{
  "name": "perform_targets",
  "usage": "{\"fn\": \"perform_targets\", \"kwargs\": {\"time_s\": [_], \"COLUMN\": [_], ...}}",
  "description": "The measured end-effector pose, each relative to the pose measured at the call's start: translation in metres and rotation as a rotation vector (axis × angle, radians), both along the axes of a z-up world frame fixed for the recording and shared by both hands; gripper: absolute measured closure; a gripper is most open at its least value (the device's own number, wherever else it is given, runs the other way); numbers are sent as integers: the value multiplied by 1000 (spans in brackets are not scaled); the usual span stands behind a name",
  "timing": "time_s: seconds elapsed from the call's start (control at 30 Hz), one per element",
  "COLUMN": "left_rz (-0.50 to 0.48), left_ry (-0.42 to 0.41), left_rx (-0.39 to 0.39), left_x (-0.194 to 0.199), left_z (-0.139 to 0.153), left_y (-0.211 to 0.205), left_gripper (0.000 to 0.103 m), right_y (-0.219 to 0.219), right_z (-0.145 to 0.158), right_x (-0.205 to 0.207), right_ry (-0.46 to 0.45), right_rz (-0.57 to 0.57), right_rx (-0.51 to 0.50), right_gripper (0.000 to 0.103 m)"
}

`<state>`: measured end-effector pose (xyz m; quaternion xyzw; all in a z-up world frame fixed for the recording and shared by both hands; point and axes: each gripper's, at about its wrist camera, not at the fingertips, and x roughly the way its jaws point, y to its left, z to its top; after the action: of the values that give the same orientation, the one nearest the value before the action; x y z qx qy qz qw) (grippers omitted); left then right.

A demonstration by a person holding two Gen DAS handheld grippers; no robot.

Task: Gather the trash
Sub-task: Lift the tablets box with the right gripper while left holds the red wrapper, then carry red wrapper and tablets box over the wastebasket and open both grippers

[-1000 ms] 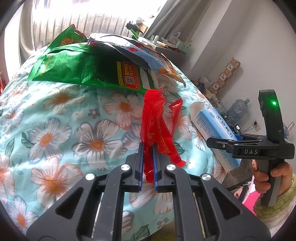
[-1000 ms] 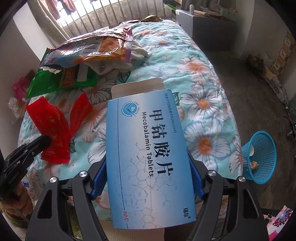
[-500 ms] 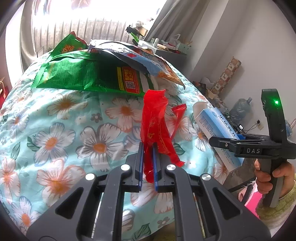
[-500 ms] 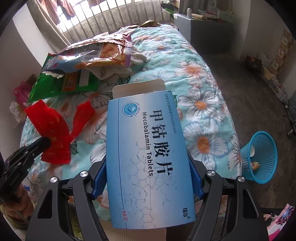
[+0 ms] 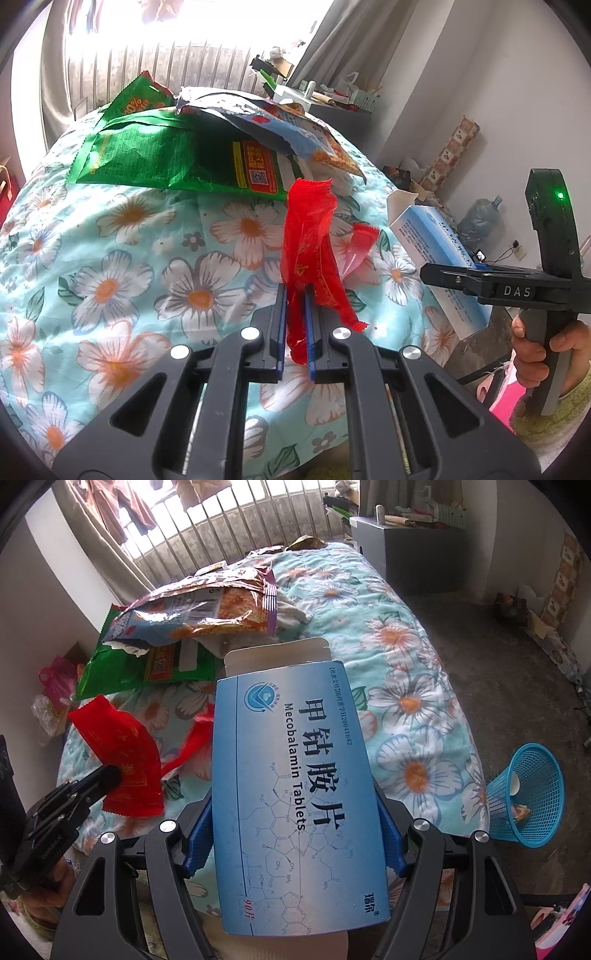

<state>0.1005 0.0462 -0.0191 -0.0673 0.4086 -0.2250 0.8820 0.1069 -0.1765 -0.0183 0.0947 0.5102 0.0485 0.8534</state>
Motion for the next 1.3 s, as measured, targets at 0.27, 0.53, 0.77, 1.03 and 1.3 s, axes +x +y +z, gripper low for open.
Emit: {"fn": "perform_targets", "kwargs": {"time_s": [0.27, 0.53, 0.77, 1.03, 1.3], "left_rz": [-6, -12, -31, -55, -78], "left_ry": [-30, -68, -96, -121, -140], "left_rx": [-33, -48, -54, -14, 12], "left_x": [-7, -17, -25, -32, -34], "left_z": [8, 19, 31, 46, 54], "left_y": [10, 19, 22, 4, -16], "left_gripper": [96, 96, 96, 96, 96], "right_y": [-2, -12, -24, -44, -65], "right_z": [8, 18, 28, 31, 29], "right_x": [-3, -15, -33, -50, -63], "right_ry": [-27, -61, -106, -151, -175], "right_rz": [-15, -58, -112, -151, -175], "right_rx": [29, 69, 95, 188, 230], "right_gripper": [32, 32, 32, 32, 32]}}
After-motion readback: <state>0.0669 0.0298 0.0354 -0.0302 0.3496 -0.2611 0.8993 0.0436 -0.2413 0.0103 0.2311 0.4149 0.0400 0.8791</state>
